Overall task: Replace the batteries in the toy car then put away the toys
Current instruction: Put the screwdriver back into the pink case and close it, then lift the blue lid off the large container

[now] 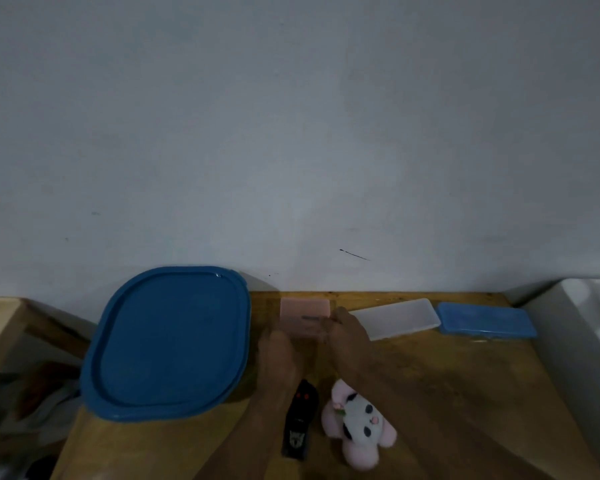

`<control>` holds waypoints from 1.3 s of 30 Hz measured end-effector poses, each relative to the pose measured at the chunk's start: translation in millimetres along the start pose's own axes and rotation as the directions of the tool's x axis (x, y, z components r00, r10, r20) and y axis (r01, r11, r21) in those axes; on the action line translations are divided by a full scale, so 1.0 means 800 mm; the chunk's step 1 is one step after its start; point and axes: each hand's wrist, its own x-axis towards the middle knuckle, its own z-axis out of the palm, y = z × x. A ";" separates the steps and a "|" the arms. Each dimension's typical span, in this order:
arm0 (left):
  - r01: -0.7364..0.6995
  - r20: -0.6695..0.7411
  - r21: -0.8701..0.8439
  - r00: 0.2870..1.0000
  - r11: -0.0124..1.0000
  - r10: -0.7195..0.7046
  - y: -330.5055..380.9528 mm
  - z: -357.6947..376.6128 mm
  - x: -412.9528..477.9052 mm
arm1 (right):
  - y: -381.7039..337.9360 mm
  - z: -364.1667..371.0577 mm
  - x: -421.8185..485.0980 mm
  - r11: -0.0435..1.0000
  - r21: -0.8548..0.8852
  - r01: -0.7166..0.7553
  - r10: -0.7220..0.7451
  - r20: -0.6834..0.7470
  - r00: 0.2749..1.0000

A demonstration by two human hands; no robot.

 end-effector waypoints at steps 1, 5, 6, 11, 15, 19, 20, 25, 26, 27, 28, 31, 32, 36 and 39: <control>-0.037 0.008 0.104 0.999 0.994 0.037 -0.008 0.004 -0.004 | -0.001 -0.002 -0.004 1.000 0.010 -0.005 0.005 0.003 1.000; -0.229 0.075 0.330 0.973 0.916 0.216 -0.002 -0.011 -0.034 | 0.012 -0.008 -0.024 0.978 -0.196 0.077 -0.074 0.023 0.997; -0.239 0.082 0.313 0.971 0.919 0.225 0.006 -0.018 -0.043 | 0.016 -0.008 -0.033 0.966 -0.231 0.116 -0.122 -0.010 0.993; -0.377 0.146 0.374 0.926 0.847 0.348 0.032 -0.060 -0.073 | 0.011 -0.012 -0.065 0.988 -0.140 0.070 -0.099 -0.208 0.973; -0.440 0.067 0.430 0.886 0.788 0.459 0.035 -0.103 -0.094 | -0.018 -0.034 -0.103 0.993 -0.025 0.117 -0.119 -0.307 0.944; -0.369 -0.032 0.484 0.899 0.793 0.437 0.021 -0.151 -0.134 | -0.058 -0.042 -0.148 0.979 0.126 0.160 -0.111 -0.326 0.939; -0.348 -0.050 0.486 0.905 0.802 0.423 0.014 -0.161 -0.146 | -0.070 -0.042 -0.159 0.974 0.154 0.167 -0.110 -0.325 0.939; -0.289 -0.114 0.488 0.914 0.823 0.389 -0.021 -0.212 -0.190 | -0.122 -0.022 -0.192 0.961 0.216 0.173 -0.105 -0.292 0.951; -0.281 -0.119 0.495 0.915 0.822 0.384 -0.027 -0.221 -0.194 | -0.131 -0.017 -0.195 0.960 0.233 0.158 -0.090 -0.281 0.956; -0.270 -0.120 0.502 0.919 0.822 0.375 -0.032 -0.231 -0.196 | -0.139 -0.011 -0.196 0.959 0.243 0.147 -0.078 -0.271 0.959; -0.261 -0.119 0.504 0.923 0.823 0.365 -0.037 -0.240 -0.195 | -0.147 -0.007 -0.195 0.959 0.241 0.148 -0.080 -0.273 0.959; -0.245 -0.126 0.492 0.930 0.836 0.346 -0.051 -0.267 -0.177 | -0.166 -0.001 -0.181 0.962 0.239 0.133 -0.064 -0.274 0.960; -0.242 -0.127 0.490 0.931 0.837 0.343 -0.056 -0.275 -0.168 | -0.172 0.001 -0.172 0.959 0.254 0.126 -0.053 -0.279 0.959; -0.248 -0.083 0.456 0.944 0.855 0.318 -0.073 -0.304 -0.122 | -0.191 0.007 -0.127 0.958 0.285 0.038 0.041 -0.265 0.963; -0.270 -0.023 0.448 0.950 0.852 0.312 -0.084 -0.330 -0.075 | -0.200 0.015 -0.088 0.957 0.286 -0.048 0.121 -0.241 0.963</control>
